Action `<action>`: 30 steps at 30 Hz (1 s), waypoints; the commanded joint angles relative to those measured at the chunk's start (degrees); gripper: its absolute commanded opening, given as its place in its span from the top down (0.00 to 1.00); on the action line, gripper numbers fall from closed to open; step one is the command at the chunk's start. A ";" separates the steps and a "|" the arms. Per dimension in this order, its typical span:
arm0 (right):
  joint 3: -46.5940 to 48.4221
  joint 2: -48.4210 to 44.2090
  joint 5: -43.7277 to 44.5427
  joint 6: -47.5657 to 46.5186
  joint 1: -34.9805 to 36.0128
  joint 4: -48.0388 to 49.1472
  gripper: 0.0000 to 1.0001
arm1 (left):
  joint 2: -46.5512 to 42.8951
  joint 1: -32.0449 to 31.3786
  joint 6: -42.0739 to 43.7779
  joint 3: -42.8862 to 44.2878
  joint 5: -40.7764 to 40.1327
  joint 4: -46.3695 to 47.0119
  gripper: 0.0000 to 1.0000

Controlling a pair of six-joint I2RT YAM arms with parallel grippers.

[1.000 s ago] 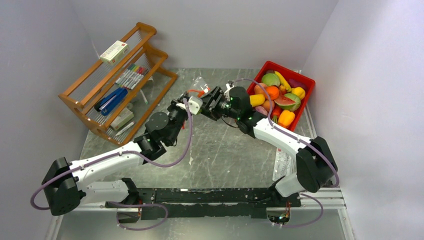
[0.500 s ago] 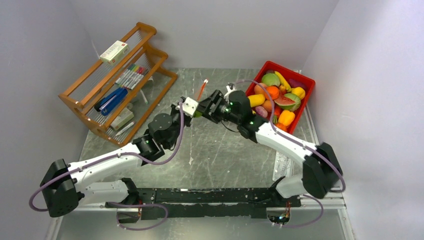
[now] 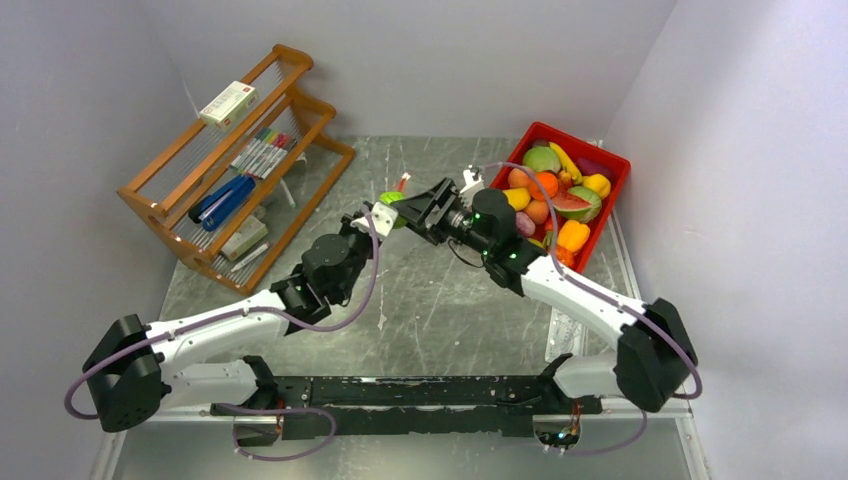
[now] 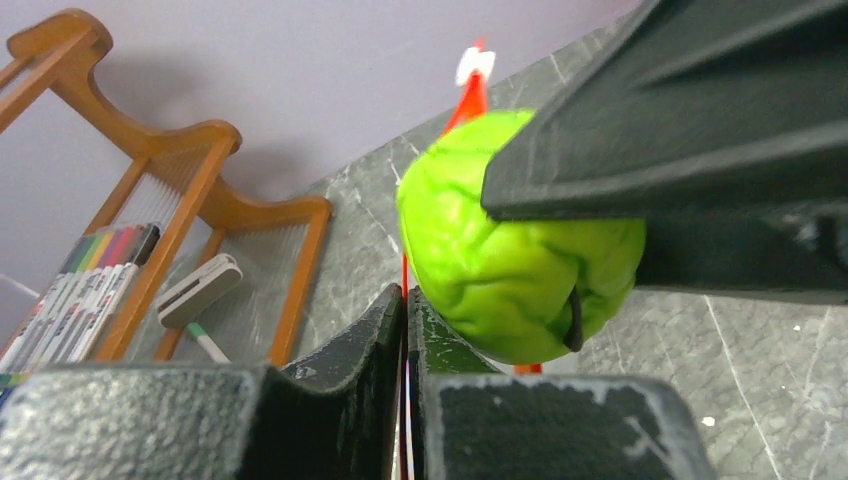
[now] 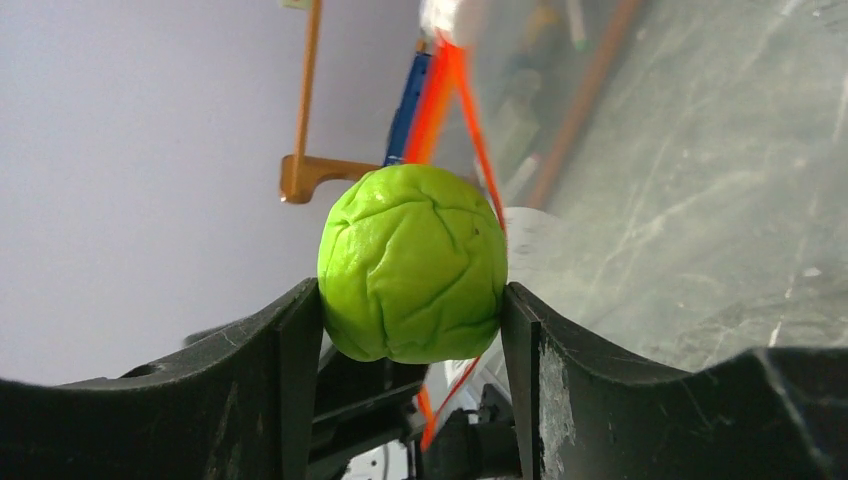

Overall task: Place the food in the zip-top bag and seal the zipper
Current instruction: Place the fake vegetable in the zipper food storage bag.

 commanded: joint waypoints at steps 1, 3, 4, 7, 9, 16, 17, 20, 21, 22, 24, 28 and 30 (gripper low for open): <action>1.09 4.29 -1.84 3.35 0.38 4.31 0.65 | -1.45 -0.37 -1.39 0.18 0.89 2.66 0.93; 1.43 5.48 -1.05 3.26 0.34 2.18 0.65 | -2.31 -0.38 -2.51 0.97 1.63 1.51 0.93; 2.26 6.00 -0.13 2.47 0.46 -0.55 0.65 | -2.81 -0.42 -3.12 1.37 1.84 0.79 0.93; 3.99 6.84 1.99 0.69 0.65 -5.89 0.65 | -4.70 -0.37 -4.74 1.91 3.52 -0.20 0.93; 3.50 7.32 0.78 0.68 0.63 -3.78 0.65 | -4.97 -0.40 -5.20 2.36 5.29 -0.68 0.93; 2.82 7.76 -5.16 2.52 0.90 7.00 0.65 | -3.40 -0.44 -5.18 2.38 5.69 -0.70 0.93; 2.13 7.63 -5.88 3.14 0.89 8.77 0.65 | -3.13 -0.37 -5.03 2.33 5.49 -0.68 0.93; -0.10 7.18 -7.52 5.36 0.92 14.89 0.65 | -2.92 -0.43 -5.15 1.55 4.89 -0.45 0.93; -1.64 7.51 -8.38 7.22 0.92 19.21 0.64 | -3.23 -0.37 -5.45 1.12 4.81 -0.24 0.93; -3.21 8.33 -9.52 9.68 0.84 23.75 0.65 | -3.57 -0.40 -5.84 0.73 4.87 -0.01 0.93; -6.04 10.92 -11.22 15.12 0.73 34.45 0.65 | -4.72 -0.38 -7.20 0.08 4.84 -0.02 0.93; -8.45 17.71 -14.43 23.60 0.76 52.54 0.67 | -7.08 0.14 -10.91 -0.80 5.18 -1.90 0.93; -8.99 18.65 -14.26 24.38 0.90 54.22 0.67 | -8.17 0.53 -12.87 -1.13 6.75 -3.12 0.93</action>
